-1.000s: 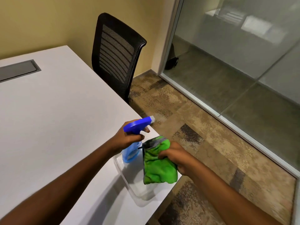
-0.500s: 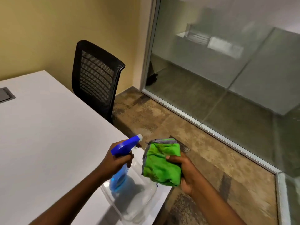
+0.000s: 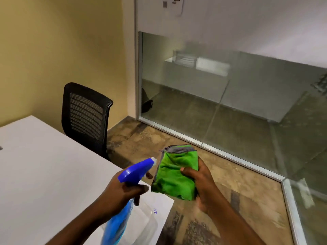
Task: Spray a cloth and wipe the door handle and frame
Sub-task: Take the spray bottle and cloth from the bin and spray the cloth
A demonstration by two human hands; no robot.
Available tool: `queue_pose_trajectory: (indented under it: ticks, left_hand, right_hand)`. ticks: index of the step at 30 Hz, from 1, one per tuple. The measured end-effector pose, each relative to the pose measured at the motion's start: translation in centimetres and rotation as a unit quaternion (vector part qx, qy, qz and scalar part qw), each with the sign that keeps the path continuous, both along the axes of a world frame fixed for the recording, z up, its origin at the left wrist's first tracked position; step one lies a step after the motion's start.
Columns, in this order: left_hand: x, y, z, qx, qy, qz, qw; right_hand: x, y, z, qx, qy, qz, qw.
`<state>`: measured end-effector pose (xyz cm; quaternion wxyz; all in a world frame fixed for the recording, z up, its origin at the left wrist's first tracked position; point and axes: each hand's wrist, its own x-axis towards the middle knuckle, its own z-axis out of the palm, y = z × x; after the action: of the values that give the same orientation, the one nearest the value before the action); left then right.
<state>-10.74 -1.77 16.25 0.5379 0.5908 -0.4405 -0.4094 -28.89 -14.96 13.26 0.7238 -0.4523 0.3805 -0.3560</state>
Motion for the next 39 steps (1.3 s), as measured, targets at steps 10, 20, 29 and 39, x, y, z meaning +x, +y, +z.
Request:
queue_pose_trajectory:
  ticks: [10,20,29,39]
  left_hand:
    - [-6.1,-0.7,5.2,0.025,-0.003,-0.086,0.996]
    - [-10.2,-3.4,8.7,0.010,-0.080,-0.091,0.993]
    - [-11.6,-4.8,10.6,0.021,-0.101,-0.097,0.990]
    - [-12.5,-5.2,10.9,0.025,-0.121,-0.098,0.987]
  right_hand:
    - [-5.6,0.4,5.9,-0.086,0.002,-0.055,0.995]
    - [-9.6,-0.6,8.8,-0.094,-0.019,-0.078,0.992]
    - [-11.3,-1.9,9.8,-0.086,-0.028,-0.072,0.993]
    - [-11.9,-2.5,9.6,-0.074,-0.029,-0.079,0.994]
